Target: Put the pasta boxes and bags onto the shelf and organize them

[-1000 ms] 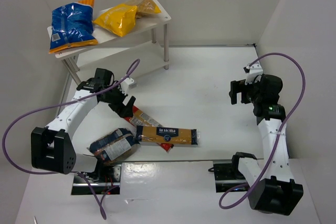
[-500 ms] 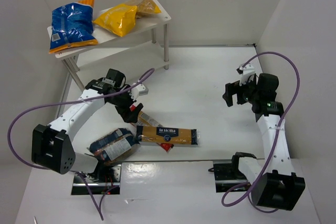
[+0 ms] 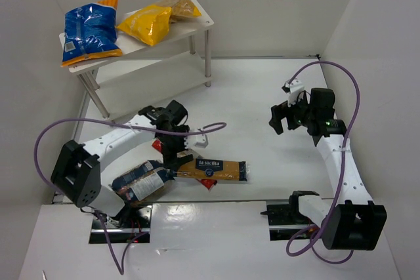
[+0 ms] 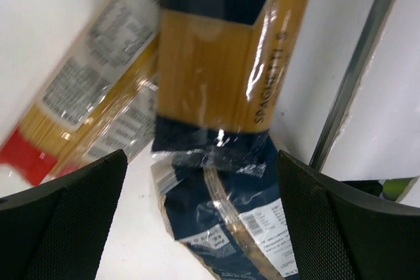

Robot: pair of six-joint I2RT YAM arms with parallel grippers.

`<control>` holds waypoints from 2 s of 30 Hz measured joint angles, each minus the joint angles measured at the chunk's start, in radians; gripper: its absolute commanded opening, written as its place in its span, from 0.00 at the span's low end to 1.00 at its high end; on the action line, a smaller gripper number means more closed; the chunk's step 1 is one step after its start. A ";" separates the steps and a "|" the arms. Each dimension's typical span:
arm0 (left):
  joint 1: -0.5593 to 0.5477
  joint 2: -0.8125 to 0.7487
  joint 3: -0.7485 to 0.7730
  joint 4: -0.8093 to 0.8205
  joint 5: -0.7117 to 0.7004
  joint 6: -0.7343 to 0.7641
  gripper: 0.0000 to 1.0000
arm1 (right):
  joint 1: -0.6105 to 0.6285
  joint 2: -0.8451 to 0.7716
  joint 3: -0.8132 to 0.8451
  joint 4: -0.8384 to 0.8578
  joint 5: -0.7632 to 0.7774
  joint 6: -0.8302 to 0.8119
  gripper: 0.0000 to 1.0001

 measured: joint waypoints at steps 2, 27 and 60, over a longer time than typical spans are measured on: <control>-0.047 0.032 0.000 0.000 -0.018 0.008 0.99 | 0.000 0.000 0.000 0.001 0.009 0.000 1.00; -0.211 0.188 -0.043 0.195 -0.089 -0.085 0.74 | 0.000 0.000 -0.009 0.002 0.036 0.000 1.00; 0.058 -0.074 0.016 0.223 0.186 -0.179 0.00 | 0.000 0.002 -0.014 0.002 0.036 -0.007 1.00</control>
